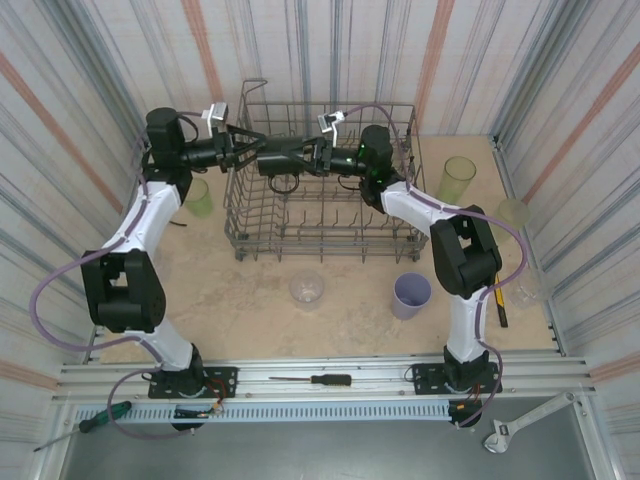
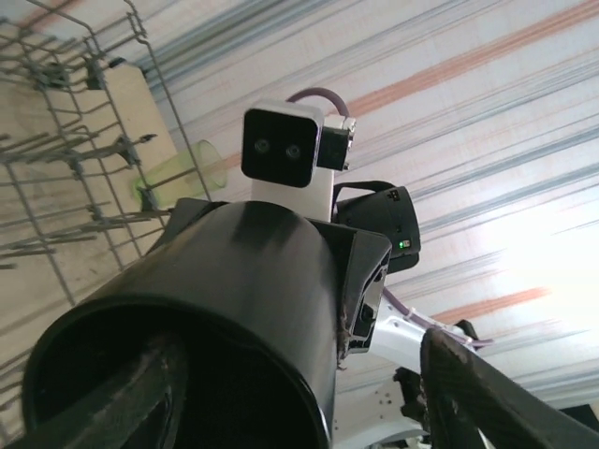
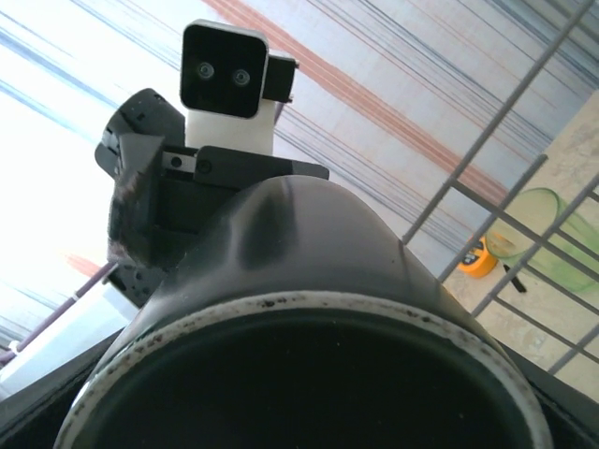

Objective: Load the cups into the dish rack

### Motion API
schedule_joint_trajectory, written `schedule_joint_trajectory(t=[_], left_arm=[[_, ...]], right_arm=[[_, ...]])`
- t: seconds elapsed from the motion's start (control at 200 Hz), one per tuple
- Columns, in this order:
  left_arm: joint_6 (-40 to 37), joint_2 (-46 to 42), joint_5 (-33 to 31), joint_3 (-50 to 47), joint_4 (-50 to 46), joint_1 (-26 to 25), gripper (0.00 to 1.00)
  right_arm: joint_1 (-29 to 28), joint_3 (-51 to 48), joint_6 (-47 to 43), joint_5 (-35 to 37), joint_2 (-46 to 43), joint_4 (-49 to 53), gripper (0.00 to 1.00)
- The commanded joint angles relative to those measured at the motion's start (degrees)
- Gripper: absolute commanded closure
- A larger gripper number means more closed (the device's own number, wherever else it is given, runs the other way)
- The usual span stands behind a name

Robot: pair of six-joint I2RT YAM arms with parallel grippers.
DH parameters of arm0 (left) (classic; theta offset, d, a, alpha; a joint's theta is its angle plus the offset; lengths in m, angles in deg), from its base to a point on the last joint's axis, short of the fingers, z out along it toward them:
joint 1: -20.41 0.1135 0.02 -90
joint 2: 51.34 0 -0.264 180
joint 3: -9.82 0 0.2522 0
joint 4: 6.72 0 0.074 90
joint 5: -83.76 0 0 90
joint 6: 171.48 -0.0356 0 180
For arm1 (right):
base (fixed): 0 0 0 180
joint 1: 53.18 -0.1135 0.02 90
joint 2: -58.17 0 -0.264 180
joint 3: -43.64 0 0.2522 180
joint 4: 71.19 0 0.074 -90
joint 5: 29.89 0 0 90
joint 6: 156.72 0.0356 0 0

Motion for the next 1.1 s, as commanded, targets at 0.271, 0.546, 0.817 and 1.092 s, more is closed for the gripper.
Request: schedule_joint_trajectory(t=[0.271, 0.546, 0.817, 1.092], left_arm=[[-10.25, -7.1, -4.6, 5.42, -16.19, 3.6, 0.01], [-25.81, -13.48, -21.11, 6.84, -36.87, 8.83, 0.01], [-36.33, -18.87, -44.1, 2.02, -45.06, 10.88, 0.01], [-35.32, -20.39, -52.59, -2.45, -44.44, 10.95, 0.01]], right_arm=[[1.63, 1.47, -14.67, 5.06, -9.07, 18.9, 1.0], [1.55, 11.57, -28.24, 17.77, -10.44, 47.98, 1.0], [-0.1, 24.04, -36.06, 32.12, -7.04, 65.87, 1.0], [-3.94, 47.71, -43.6, 52.65, 5.03, 89.12, 1.0]])
